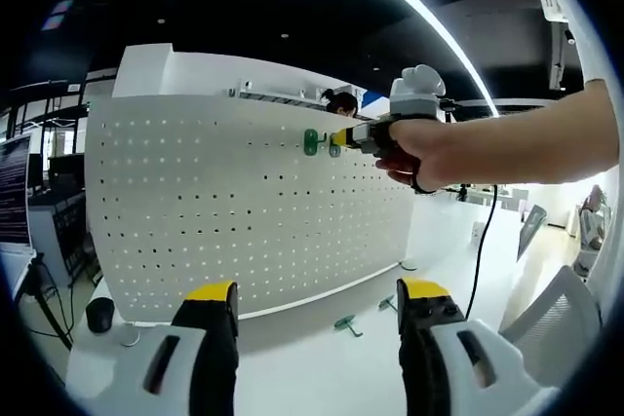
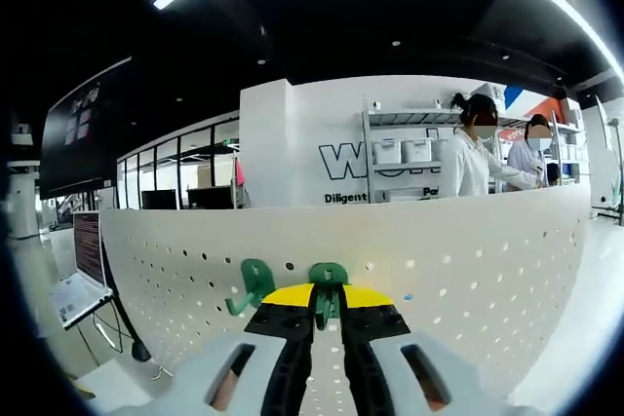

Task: Insert the hook assembly into the mounting plate slot until the hook locks in place.

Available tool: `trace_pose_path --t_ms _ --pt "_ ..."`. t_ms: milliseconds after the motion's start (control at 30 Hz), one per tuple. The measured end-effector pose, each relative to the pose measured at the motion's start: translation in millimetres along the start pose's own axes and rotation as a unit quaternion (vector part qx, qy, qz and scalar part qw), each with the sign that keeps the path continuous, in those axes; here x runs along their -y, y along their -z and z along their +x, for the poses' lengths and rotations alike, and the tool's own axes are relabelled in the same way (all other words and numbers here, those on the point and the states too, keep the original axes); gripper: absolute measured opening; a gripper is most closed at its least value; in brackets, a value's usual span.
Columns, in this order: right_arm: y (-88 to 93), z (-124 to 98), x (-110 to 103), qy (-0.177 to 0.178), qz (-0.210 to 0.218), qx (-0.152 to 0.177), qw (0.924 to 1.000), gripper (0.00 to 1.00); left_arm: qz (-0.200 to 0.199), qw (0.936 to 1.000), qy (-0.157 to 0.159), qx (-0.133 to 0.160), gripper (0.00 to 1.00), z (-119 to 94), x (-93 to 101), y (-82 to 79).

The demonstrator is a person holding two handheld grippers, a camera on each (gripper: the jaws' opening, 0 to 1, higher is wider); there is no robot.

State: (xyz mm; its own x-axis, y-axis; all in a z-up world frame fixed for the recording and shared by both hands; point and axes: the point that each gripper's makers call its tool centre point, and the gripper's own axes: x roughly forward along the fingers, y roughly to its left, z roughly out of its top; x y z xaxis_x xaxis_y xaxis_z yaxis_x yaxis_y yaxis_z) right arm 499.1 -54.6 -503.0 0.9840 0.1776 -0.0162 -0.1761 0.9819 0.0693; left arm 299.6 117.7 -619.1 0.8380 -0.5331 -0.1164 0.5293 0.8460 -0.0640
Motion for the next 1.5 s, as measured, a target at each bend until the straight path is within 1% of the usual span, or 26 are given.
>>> trace_pose_path --t_ms 100,233,533,633,733,967,1000,1033,1100,1133,1233,1300,1367,1433,1500 --pt "2.7 -3.6 0.3 -0.004 0.006 0.000 1.0000 0.12 -0.001 1.0000 0.003 -0.003 0.68 2.0 2.1 1.0" --pt "9.8 -6.6 -1.6 -0.011 0.009 -0.006 0.9999 0.20 0.001 1.0000 0.008 -0.004 0.69 3.9 5.0 1.5" --pt "22.0 -13.8 1.2 -0.027 -0.004 -0.020 0.9994 0.30 0.002 0.9999 0.010 -0.004 0.69 3.2 7.4 2.4" --pt "23.1 -15.4 1.0 -0.035 -0.003 -0.019 0.9992 0.33 0.001 1.0000 0.009 -0.002 0.69 2.5 7.2 1.5" --pt "22.9 -16.7 -0.1 -0.038 -0.002 -0.018 0.9991 0.34 0.000 1.0000 0.008 -0.003 0.69 1.5 7.1 2.5" --pt "20.1 -17.6 1.1 -0.043 0.001 -0.013 0.9990 0.33 0.000 1.0000 0.008 -0.002 0.69 1.3 7.1 2.8" --pt "18.2 -18.2 -0.4 -0.049 0.008 -0.007 0.9987 0.33 0.000 1.0000 0.008 -0.002 0.69 1.3 6.9 2.8" --pt "16.1 -19.2 -3.1 -0.060 0.005 -0.001 0.9982 0.33 0.000 1.0000 0.008 -0.002 0.69 1.4 6.7 2.9" --pt "15.9 -20.0 -5.1 -0.068 -0.004 -0.001 0.9977 0.33 -0.001 1.0000 0.008 -0.003 0.69 1.5 6.8 2.8" --pt "15.0 -21.3 -8.3 -0.082 -0.006 0.003 0.9966 0.32 0.001 1.0000 0.008 -0.003 0.69 1.6 6.5 2.8" --pt "15.7 -26.1 -8.8 -0.098 -0.006 0.007 0.9952 0.32 0.001 1.0000 0.008 -0.003 0.69 1.9 5.8 3.1" --pt "18.2 -28.7 -9.1 -0.107 -0.003 0.004 0.9942 0.33 0.001 1.0000 0.009 -0.003 0.69 2.1 5.4 2.4" --pt "19.5 -33.3 -13.1 -0.128 0.004 0.007 0.9917 0.34 0.001 1.0000 0.009 -0.002 0.69 2.4 5.1 1.6" --pt "21.4 -39.6 -14.4 -0.141 -0.005 0.010 0.9899 0.35 0.002 1.0000 0.009 -0.002 0.69 2.6 4.6 0.9" --pt "25.6 -45.3 -13.6 -0.147 -0.002 0.006 0.9891 0.36 0.002 0.9999 0.011 -0.002 0.69 2.5 4.5 0.7"
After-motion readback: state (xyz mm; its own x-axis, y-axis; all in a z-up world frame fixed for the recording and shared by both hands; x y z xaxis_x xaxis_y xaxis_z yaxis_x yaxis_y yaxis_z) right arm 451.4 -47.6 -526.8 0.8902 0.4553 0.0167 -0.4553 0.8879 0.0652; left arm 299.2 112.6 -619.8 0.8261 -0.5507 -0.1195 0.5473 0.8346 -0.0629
